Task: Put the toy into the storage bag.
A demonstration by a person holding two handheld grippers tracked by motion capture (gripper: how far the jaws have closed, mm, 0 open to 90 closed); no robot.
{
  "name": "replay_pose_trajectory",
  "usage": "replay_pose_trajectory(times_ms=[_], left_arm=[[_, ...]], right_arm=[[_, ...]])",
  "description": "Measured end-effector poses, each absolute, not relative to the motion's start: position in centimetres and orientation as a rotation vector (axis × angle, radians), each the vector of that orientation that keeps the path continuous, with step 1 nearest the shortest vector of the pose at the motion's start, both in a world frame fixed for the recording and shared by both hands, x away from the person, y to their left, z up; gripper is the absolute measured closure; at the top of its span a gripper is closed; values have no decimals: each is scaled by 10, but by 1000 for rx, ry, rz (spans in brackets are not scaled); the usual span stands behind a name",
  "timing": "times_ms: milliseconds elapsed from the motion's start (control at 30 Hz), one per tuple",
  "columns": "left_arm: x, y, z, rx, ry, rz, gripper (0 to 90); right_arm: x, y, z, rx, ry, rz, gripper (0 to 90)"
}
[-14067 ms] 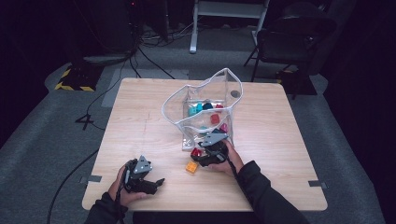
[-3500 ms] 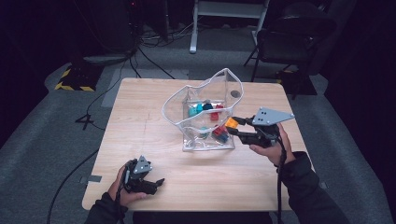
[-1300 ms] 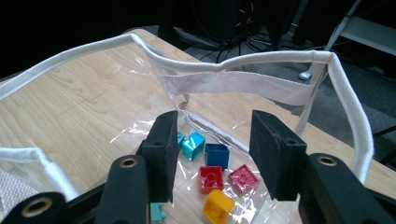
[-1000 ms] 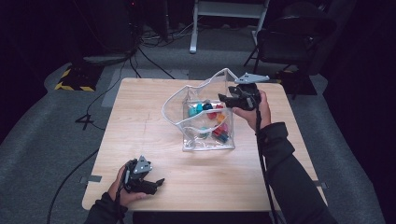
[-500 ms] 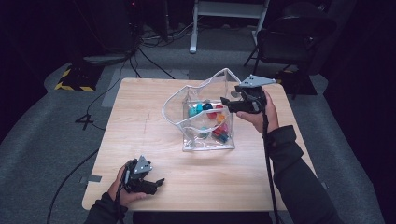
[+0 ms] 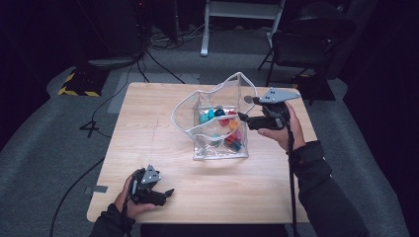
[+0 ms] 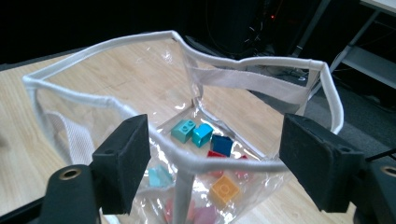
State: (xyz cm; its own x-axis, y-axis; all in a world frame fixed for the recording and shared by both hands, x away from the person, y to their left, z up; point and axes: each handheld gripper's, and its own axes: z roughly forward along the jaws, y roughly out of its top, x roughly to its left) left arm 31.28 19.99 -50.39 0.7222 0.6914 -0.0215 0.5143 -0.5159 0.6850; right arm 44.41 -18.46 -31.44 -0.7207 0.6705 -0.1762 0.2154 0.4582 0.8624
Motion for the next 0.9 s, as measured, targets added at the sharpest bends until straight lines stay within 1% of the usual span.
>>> replay_pose_trajectory(times_ms=[400, 900], left_arm=[[313, 200, -504, 2235, 909, 332, 152], [313, 200, -504, 2235, 909, 333, 152]], right_arm=[[421, -203, -332, 696, 2222, 1200, 246], [402, -216, -369, 673, 2248, 1141, 241]])
